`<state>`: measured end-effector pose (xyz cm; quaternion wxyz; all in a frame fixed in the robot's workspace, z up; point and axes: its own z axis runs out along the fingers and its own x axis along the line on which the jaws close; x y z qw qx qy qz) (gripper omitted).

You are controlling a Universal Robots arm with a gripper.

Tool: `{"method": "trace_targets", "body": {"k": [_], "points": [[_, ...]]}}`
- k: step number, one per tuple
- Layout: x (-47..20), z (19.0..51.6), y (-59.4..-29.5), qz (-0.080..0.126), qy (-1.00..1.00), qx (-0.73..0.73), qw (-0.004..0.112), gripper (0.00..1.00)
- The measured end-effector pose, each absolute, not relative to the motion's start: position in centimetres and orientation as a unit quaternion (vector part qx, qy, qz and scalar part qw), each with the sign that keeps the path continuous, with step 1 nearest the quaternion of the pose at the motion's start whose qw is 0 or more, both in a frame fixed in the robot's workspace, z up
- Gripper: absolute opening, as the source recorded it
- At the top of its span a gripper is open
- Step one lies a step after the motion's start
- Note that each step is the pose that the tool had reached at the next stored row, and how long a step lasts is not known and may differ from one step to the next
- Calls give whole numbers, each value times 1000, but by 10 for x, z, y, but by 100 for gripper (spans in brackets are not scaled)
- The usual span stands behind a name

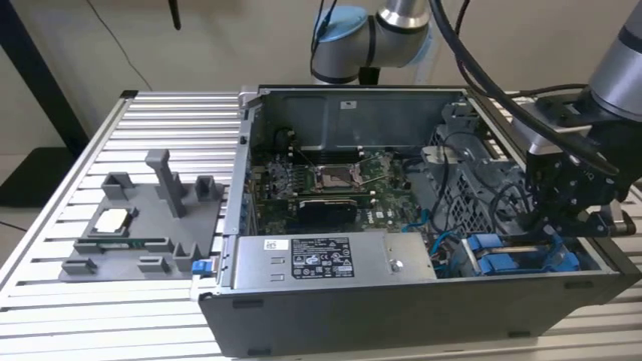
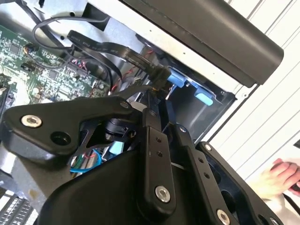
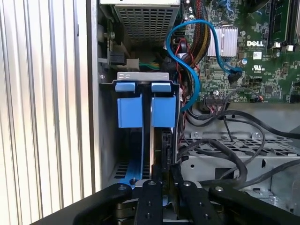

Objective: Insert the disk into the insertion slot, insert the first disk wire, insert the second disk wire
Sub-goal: 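Insert the first disk wire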

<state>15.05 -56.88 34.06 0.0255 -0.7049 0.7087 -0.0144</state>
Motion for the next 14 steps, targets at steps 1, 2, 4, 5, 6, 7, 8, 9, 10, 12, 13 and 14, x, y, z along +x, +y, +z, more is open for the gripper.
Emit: {"method": "trace_targets", "body": {"k": [1, 2, 4, 5, 6, 7, 8, 9, 10, 12, 13, 14], "points": [[149, 341, -568, -15, 709, -705, 26, 19], [148, 341, -568, -16, 709, -705, 27, 19], [146, 341, -564, -19, 709, -705, 28, 19], [146, 341, -563, -20, 708, -705, 29, 19], [146, 341, -561, -20, 708, -705, 30, 19], [146, 341, -561, -21, 708, -705, 30, 19], [146, 341, -560, -21, 708, -705, 30, 19], [146, 341, -560, -21, 708, -705, 30, 19], [146, 341, -560, -21, 709, -705, 30, 19], [146, 341, -561, -21, 710, -703, 30, 19], [146, 341, -561, -21, 712, -702, 30, 19], [146, 341, -561, -21, 713, -700, 30, 19]]}}
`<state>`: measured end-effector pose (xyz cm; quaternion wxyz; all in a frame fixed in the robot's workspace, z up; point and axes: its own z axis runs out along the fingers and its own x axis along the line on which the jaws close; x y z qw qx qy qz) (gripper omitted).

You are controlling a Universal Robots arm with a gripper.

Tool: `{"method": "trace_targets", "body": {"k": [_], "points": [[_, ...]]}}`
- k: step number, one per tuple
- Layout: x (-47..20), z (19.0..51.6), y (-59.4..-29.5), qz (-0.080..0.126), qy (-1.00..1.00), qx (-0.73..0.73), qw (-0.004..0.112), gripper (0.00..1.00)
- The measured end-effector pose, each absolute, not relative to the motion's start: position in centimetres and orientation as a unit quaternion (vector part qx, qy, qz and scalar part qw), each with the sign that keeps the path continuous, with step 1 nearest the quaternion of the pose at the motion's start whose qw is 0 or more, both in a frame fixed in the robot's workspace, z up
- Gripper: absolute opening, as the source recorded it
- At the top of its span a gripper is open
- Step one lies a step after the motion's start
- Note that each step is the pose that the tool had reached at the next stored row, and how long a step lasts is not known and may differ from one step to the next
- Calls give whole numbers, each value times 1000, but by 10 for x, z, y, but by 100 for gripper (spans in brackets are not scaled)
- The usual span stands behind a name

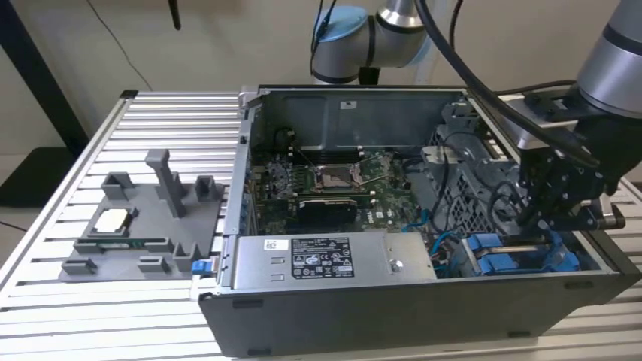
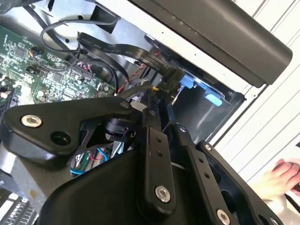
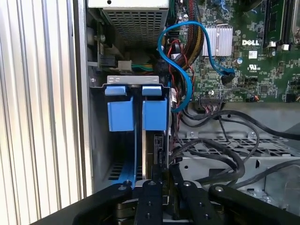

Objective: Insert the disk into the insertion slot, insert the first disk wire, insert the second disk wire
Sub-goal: 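Insert the first disk wire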

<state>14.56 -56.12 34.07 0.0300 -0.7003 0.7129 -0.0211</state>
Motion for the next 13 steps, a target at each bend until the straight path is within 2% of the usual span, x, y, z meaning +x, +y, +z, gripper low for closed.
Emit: {"method": "trace_targets", "body": {"k": [13], "points": [[146, 340, -562, -23, 727, -686, 29, 19]]}}
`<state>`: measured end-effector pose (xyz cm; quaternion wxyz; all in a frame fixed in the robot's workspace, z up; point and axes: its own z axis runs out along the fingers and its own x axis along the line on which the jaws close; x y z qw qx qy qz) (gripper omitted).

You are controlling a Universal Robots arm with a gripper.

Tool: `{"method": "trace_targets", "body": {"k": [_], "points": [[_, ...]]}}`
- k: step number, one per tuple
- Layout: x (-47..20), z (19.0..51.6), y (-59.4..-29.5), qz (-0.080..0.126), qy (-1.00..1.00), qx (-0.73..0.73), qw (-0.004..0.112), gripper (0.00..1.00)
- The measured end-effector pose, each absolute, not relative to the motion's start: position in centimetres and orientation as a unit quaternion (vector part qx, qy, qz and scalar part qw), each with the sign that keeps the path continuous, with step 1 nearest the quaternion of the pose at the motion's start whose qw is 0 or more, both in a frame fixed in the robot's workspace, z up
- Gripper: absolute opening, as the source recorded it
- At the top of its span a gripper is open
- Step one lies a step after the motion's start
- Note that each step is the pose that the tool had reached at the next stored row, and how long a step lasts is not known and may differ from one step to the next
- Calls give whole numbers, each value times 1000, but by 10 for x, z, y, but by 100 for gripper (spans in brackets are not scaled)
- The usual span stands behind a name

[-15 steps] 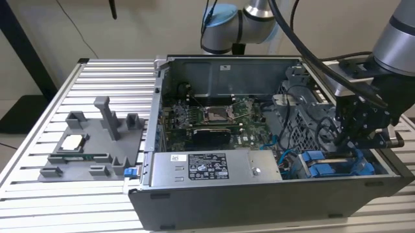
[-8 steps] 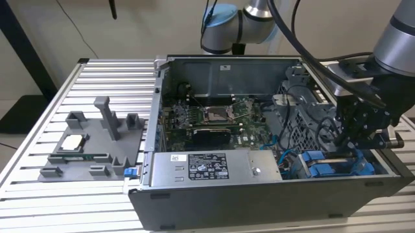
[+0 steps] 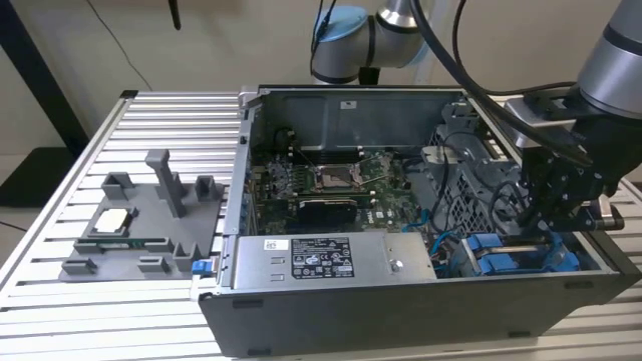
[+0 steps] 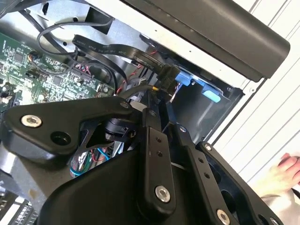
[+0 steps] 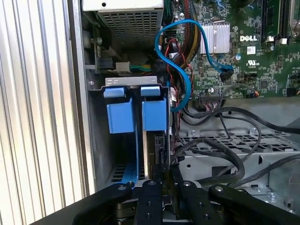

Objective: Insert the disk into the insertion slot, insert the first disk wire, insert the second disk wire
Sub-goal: 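Insert the first disk wire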

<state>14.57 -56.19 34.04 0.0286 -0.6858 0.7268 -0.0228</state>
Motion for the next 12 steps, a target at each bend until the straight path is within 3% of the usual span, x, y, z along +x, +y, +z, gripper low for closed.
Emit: {"method": "trace_targets", "body": {"k": [12], "points": [[147, 339, -562, -22, 715, -698, 29, 19]]}}
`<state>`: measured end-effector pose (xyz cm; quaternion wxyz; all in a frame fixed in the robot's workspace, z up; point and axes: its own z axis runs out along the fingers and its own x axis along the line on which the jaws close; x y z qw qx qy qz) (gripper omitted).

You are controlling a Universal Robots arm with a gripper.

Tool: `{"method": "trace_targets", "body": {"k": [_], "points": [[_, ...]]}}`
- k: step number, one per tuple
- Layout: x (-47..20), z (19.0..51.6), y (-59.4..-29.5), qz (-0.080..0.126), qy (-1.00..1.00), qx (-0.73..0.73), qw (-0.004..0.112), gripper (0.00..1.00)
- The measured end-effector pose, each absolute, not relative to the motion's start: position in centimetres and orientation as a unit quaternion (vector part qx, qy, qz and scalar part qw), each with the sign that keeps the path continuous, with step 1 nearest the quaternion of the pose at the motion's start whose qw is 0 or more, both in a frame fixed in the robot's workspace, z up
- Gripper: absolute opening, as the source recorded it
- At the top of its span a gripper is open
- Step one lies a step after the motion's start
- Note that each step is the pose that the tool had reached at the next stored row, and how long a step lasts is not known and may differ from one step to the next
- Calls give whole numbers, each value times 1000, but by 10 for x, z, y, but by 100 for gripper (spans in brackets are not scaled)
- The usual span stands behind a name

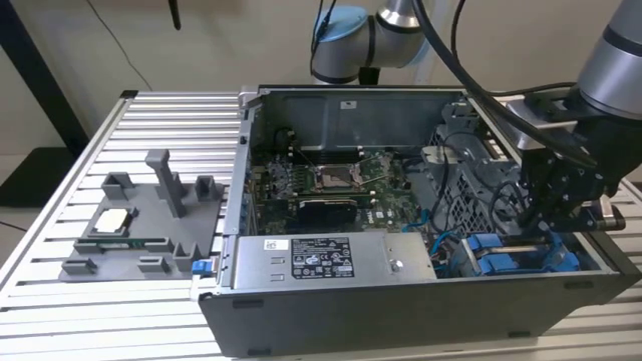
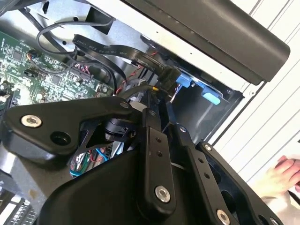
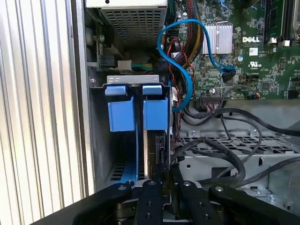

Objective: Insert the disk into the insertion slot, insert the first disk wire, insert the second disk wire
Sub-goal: 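Insert the first disk wire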

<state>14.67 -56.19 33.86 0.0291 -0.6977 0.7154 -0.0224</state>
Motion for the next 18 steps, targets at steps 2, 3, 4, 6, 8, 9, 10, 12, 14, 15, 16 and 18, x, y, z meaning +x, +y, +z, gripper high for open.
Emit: {"method": "trace_targets", "body": {"k": [2, 3, 4, 6, 8, 9, 10, 12, 14, 15, 16, 18], "points": [[147, 339, -562, -22, 710, -703, 29, 19], [147, 339, -562, -22, 707, -706, 29, 19], [147, 339, -562, -22, 705, -708, 29, 19], [147, 337, -562, -23, 702, -711, 30, 19], [147, 335, -562, -23, 700, -713, 31, 19], [147, 335, -562, -23, 700, -714, 31, 19], [147, 335, -562, -23, 700, -714, 31, 20], [147, 337, -562, -22, 699, -714, 32, 20], [147, 344, -562, -22, 700, -714, 32, 26], [147, 348, -562, -21, 700, -714, 33, 26], [147, 351, -562, -21, 700, -714, 33, 26], [147, 357, -562, -21, 700, -714, 33, 26]]}}
